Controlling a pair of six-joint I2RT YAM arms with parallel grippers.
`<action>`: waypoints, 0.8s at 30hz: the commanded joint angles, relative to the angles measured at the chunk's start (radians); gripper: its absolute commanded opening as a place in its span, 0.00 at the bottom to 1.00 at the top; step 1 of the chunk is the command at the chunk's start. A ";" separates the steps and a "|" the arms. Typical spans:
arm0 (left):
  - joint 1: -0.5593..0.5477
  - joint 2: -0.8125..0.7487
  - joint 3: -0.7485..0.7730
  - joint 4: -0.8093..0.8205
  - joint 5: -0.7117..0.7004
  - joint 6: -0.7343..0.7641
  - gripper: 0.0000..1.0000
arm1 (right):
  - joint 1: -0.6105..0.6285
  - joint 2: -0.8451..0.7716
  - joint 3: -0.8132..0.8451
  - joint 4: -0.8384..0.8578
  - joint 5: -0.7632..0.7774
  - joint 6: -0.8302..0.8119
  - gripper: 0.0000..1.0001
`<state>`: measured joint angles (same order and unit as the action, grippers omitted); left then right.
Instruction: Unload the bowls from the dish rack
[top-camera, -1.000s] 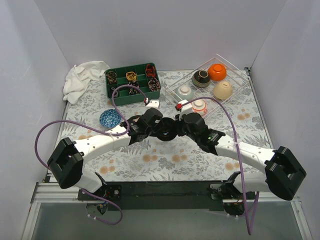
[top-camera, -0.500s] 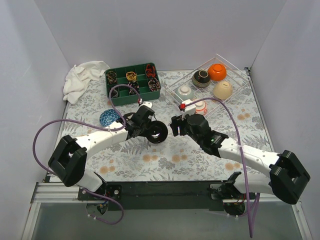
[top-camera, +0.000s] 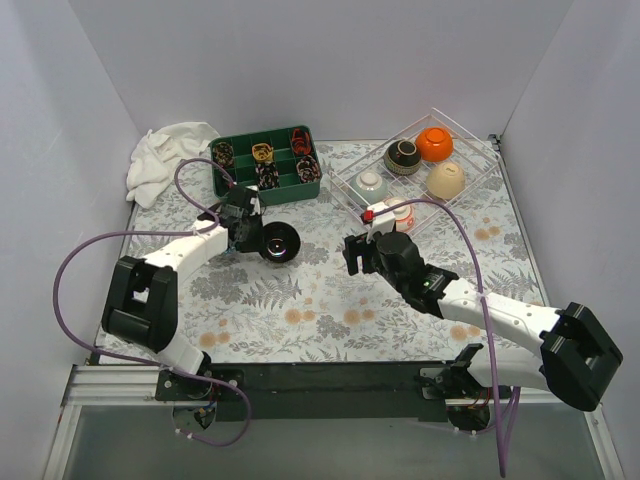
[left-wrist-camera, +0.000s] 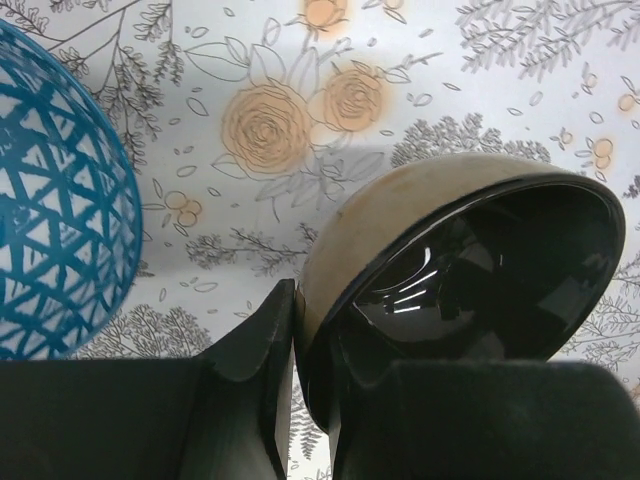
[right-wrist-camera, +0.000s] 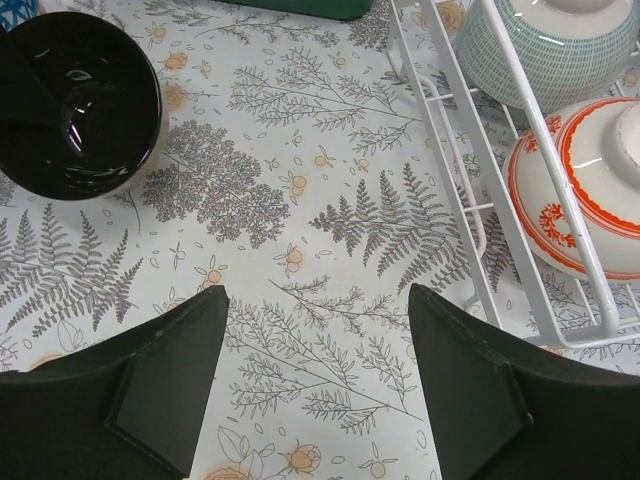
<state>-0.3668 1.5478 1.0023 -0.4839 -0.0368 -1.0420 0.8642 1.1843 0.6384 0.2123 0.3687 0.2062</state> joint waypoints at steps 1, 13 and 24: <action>0.058 0.031 0.081 0.039 0.127 0.023 0.00 | -0.008 -0.028 -0.011 0.047 0.039 -0.007 0.81; 0.104 0.078 0.058 0.071 0.166 0.027 0.27 | -0.050 -0.063 -0.023 0.033 0.045 -0.019 0.81; 0.104 -0.093 0.021 0.088 0.155 0.031 0.67 | -0.090 -0.071 0.040 -0.050 0.090 -0.045 0.82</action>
<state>-0.2672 1.5887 1.0328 -0.4313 0.1089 -1.0149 0.7933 1.1385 0.6163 0.1780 0.4091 0.1848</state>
